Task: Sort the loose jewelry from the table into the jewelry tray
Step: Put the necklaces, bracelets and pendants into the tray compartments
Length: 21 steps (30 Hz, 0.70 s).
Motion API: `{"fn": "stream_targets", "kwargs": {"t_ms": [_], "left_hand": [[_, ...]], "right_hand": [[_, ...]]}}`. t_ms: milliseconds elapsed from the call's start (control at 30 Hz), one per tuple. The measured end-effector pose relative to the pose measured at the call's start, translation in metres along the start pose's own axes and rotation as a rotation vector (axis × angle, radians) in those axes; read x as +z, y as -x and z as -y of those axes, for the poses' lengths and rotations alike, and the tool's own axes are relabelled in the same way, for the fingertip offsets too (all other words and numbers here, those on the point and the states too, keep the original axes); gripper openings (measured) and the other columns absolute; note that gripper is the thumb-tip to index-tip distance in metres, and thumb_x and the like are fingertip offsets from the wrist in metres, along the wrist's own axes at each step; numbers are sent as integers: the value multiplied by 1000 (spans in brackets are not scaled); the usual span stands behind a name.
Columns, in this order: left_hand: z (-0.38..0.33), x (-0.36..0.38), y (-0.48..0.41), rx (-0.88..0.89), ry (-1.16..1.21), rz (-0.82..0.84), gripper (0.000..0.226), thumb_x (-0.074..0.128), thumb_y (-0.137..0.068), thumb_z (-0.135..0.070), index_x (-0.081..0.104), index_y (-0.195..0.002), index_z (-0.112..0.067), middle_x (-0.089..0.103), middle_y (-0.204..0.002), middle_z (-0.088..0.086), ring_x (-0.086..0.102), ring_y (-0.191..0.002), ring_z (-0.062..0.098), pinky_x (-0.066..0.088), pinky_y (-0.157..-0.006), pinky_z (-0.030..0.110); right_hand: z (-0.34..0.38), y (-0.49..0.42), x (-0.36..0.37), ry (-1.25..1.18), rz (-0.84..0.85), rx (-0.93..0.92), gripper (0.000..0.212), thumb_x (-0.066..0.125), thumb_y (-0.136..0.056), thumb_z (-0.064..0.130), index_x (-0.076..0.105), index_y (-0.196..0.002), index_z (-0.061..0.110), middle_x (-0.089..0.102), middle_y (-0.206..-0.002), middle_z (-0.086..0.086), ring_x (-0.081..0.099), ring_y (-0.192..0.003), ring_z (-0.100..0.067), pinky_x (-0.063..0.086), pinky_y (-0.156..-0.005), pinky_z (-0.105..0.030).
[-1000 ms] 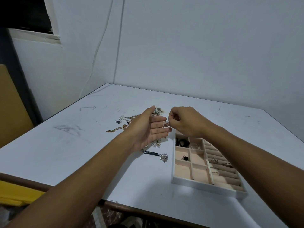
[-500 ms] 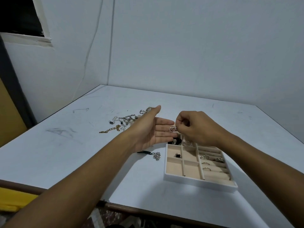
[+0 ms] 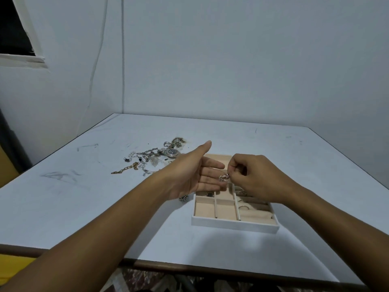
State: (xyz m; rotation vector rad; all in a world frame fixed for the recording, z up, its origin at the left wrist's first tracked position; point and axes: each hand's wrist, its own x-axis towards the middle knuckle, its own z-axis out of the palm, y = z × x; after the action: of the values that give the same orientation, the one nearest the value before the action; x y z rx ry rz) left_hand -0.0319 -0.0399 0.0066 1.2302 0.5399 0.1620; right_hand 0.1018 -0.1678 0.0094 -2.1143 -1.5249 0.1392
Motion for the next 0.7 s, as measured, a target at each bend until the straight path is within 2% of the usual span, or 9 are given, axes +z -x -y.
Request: {"fn": "stream_targets", "kwargs": {"t_ms": [100,267,400,500,600,700], "left_hand": [[1,3,2,-5,-38,-6,63,42,-94,-57,62,-108,1,70,-96,20,69,-93,33,56,-88,40],[0,5,6,3,-78,-19,62,43,-94,-56,61,-112,0,69,-110,22,67,-104,35,53,-93,42],[0,-1,11,32,-92,-27,62,44,-94,-55,61,-115,1,70,-109,21,68,-102,33,53,-94,42],[-2,-9,16,155,-129,-115,52,44,-97,-47,63,-111,-1,73,-102,15,70,-98,30,54,-91,39],[-4,-25,19,353,-195,-296,38,46,-99,-35,67,-100,-4,75,-95,11,70,-94,31,56,-88,40],[-4,-45,23,476,-263,-414,31,47,-100,-27,69,-94,-6,75,-91,10,71,-87,27,56,-86,42]], "right_hand": [[-3,8,2,-19,-1,17,11,57,-85,17,61,-75,22,62,-65,7,54,-57,-3,41,-53,-13],[-3,17,3,-90,9,44,12,59,-89,20,61,-78,16,63,-63,5,55,-50,2,41,-49,-9],[-5,18,1,-97,10,62,13,60,-90,20,61,-78,16,64,-64,4,55,-50,1,42,-49,-10],[-6,13,0,-46,5,55,13,61,-88,23,61,-75,21,65,-65,5,53,-53,0,40,-52,-11],[-2,4,0,-55,29,39,12,61,-87,19,63,-75,19,64,-61,7,52,-52,0,40,-52,-11],[8,-13,6,-26,72,13,8,60,-86,22,64,-80,22,66,-69,10,56,-63,-2,43,-59,-16]]}}
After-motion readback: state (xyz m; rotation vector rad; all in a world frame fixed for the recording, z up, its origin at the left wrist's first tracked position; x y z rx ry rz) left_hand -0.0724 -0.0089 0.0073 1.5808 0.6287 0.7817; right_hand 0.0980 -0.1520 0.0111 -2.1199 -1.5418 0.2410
